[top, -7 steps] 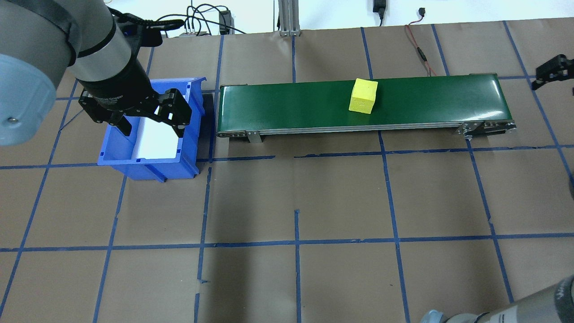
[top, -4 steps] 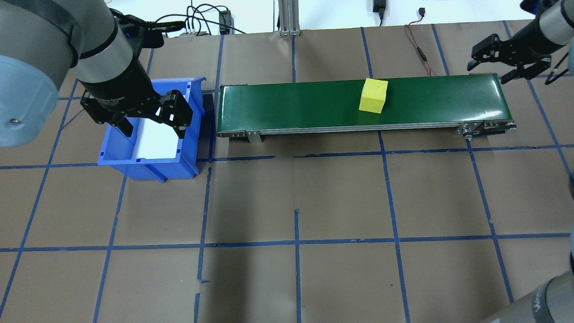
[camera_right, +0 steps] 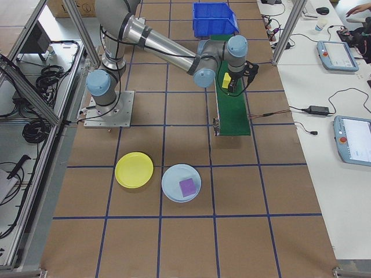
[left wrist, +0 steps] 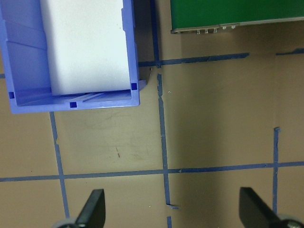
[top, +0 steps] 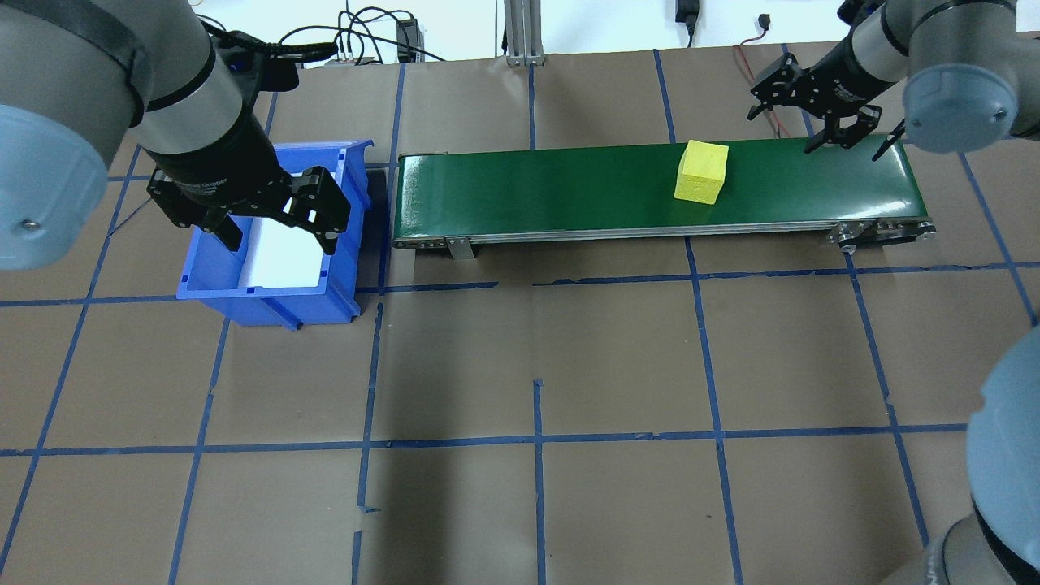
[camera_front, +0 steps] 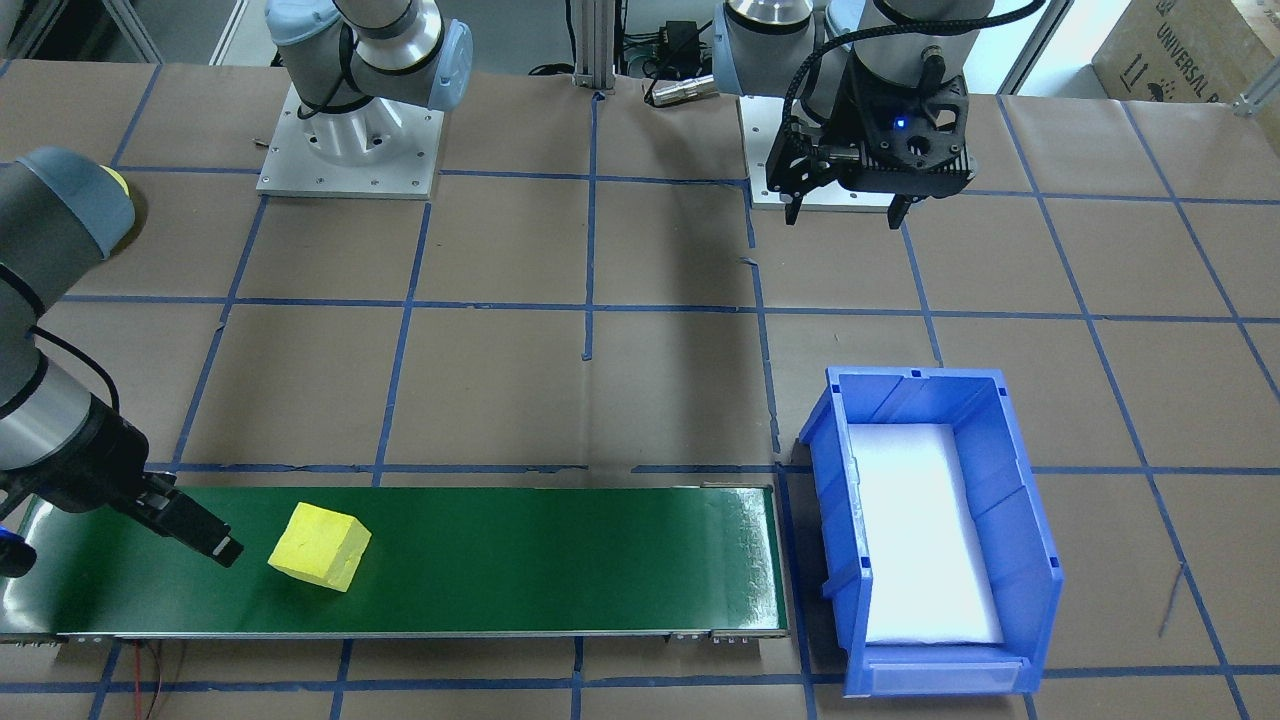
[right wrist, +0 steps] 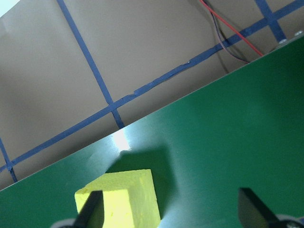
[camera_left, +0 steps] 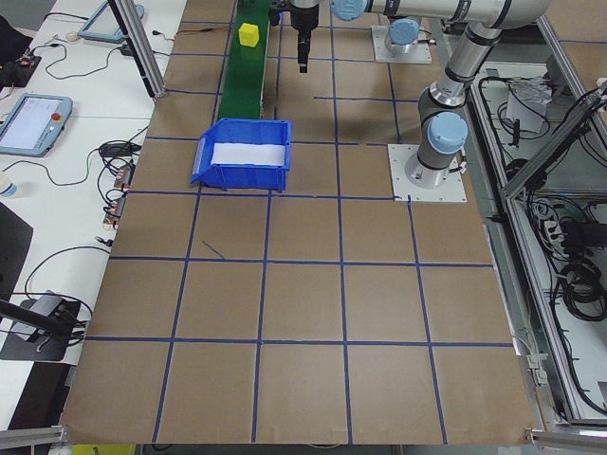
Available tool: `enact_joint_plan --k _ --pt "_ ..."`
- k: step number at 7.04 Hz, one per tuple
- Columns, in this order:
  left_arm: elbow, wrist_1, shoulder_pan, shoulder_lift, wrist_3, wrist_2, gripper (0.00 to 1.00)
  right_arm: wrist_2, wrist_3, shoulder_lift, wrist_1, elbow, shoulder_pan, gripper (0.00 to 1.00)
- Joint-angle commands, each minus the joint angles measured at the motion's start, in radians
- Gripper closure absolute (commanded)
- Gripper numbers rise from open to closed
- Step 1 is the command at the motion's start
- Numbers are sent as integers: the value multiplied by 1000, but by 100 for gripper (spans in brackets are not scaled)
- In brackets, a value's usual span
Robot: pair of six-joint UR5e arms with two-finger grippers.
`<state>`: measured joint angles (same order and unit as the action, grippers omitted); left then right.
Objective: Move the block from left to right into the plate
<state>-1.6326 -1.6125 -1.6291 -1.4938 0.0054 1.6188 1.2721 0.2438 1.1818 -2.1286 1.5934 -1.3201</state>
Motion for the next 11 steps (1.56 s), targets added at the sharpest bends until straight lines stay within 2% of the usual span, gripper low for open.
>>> enact_joint_plan --k 1,5,6,7,8,9,10,11 --pt "-3 0 0 1 1 0 0 1 32 -27 -68 26 -33 0" --pt "-3 -1 0 3 1 3 0 -2 23 -37 -86 63 -34 0" --pt "-6 0 0 3 -1 0 0 16 6 -53 -88 74 -31 0" --pt "-4 -1 0 3 1 1 0 103 -91 -54 -93 66 -30 25" --pt "-6 -1 0 3 1 3 0 160 -109 -53 -99 50 -25 52" --pt "-4 -1 0 3 2 1 0 300 -283 -53 -132 2 -19 56" --pt "-6 0 0 3 1 0 0 325 -395 -47 -129 -6 26 62" --pt "-6 -1 0 3 -1 1 0 325 -462 -25 -101 -3 120 62"
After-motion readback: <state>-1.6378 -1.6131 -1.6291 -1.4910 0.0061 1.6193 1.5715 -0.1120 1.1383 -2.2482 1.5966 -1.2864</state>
